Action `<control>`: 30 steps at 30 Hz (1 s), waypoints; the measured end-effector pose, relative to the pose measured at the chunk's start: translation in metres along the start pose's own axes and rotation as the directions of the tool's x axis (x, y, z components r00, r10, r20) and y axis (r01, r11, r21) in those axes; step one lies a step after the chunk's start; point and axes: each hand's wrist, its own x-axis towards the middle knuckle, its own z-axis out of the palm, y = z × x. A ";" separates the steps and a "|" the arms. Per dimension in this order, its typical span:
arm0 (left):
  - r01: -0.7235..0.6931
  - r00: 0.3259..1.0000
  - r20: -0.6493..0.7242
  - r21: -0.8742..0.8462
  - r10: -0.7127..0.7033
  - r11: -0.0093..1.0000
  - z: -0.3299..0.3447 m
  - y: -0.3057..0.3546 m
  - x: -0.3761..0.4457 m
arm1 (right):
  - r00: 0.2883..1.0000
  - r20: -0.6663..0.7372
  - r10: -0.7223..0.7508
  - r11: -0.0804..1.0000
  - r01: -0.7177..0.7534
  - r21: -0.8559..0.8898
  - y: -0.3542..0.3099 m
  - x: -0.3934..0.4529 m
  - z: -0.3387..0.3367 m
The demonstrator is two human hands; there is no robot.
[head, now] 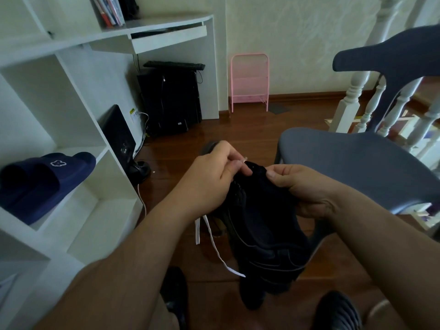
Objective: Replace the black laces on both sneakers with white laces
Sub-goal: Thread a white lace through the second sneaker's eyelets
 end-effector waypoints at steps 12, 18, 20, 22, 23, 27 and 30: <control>0.029 0.996 -0.090 0.233 -0.008 0.972 0.015 -0.008 0.001 | 0.991 0.013 -0.137 0.957 0.136 -0.255 0.000 -0.006 0.011; 0.061 0.992 -0.123 0.295 -0.025 0.954 0.024 -0.010 0.001 | 0.920 0.011 -0.392 0.632 0.278 -0.724 0.002 -0.008 0.024; 0.071 0.989 -0.147 0.338 -0.022 0.938 0.028 -0.008 0.002 | 0.872 0.054 -0.487 0.374 0.263 -0.889 0.006 -0.005 0.029; 0.082 0.987 -0.158 0.336 -0.030 0.938 0.033 -0.004 0.003 | 0.829 0.109 -0.548 0.192 0.252 -0.949 0.008 -0.003 0.032; 0.089 0.987 -0.153 0.313 -0.042 0.946 0.035 -0.004 0.003 | 0.816 0.132 -0.563 0.158 0.264 -0.952 0.008 -0.002 0.031; 0.121 0.988 -0.117 0.162 -0.103 0.979 0.036 -0.006 0.004 | 0.816 0.211 -0.538 0.132 0.329 -0.935 0.008 -0.005 0.028; 0.170 0.977 -0.153 0.124 -0.150 0.978 0.037 -0.007 0.003 | 0.825 0.215 -0.522 0.147 0.336 -0.931 0.008 -0.007 0.029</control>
